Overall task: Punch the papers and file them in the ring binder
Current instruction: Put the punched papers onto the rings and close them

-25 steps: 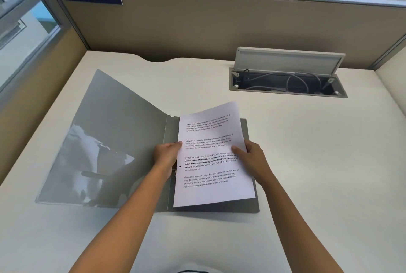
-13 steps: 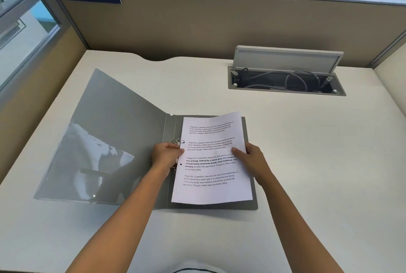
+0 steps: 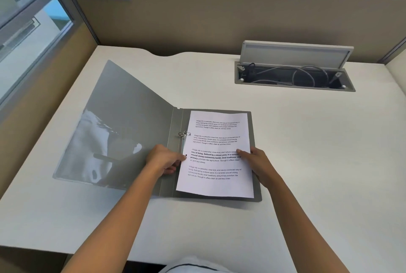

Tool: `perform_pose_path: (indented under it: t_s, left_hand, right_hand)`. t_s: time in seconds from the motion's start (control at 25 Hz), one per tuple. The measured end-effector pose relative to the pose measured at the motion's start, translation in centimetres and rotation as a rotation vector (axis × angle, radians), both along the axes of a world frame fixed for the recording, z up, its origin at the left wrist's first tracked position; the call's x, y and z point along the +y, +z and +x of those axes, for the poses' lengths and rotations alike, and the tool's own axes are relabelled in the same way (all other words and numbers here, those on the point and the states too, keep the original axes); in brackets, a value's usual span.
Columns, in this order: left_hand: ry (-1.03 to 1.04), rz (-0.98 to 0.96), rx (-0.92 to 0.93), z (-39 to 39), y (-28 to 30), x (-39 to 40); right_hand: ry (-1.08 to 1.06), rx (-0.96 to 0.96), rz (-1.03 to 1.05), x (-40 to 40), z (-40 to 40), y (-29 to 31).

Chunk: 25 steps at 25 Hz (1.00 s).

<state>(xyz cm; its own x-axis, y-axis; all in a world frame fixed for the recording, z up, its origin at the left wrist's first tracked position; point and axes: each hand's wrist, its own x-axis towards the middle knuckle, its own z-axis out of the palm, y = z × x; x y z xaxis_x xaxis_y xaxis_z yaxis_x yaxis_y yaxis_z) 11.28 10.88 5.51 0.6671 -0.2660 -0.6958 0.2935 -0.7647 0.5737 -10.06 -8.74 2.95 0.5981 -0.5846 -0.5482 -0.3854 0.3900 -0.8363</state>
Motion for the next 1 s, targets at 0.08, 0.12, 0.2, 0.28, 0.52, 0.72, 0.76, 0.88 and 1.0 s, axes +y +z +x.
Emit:
perform_pose_path:
  t_s: [0.08, 0.12, 0.2, 0.28, 0.52, 0.72, 0.76, 0.88, 1.0]
  left_hand:
    - [0.036, -0.046, 0.088, -0.8, 0.4, 0.8]
    - [0.065, -0.089, 0.129, -1.3, 0.5, 1.1]
    - [0.135, -0.181, 0.196, -2.0, 0.6, 1.4]
    - [0.192, -0.249, 0.232, -2.4, 0.3, 1.5]
    - [0.278, -0.357, 0.318, -3.3, -0.8, 1.6]
    - [0.276, -0.385, 0.338, -3.2, -1.3, 1.7]
    - [0.276, -0.385, 0.338, -3.2, -1.3, 1.7]
    - [0.287, -0.373, 0.335, -3.3, -1.5, 1.5]
    - [0.292, -0.342, 0.366, -3.1, -1.4, 1.1]
  right_hand:
    - [-0.007, 0.006, 0.011, 0.2, -0.2, -0.1]
    - [-0.005, 0.007, 0.012, 0.3, -0.3, -0.1]
    - [-0.001, 0.004, 0.011, 0.5, -0.4, -0.2]
    - [-0.001, -0.002, 0.006, 0.7, -0.4, -0.1]
    - [0.010, 0.002, -0.034, 0.9, -0.7, 0.4]
    - [0.009, 0.004, -0.050, 0.8, -0.8, 0.4]
    - [0.008, 0.005, -0.049, 0.7, -0.8, 0.4]
    - [0.006, 0.002, -0.047, 0.8, -0.9, 0.3]
    - [-0.003, -0.020, -0.035, 1.0, -0.9, 0.5]
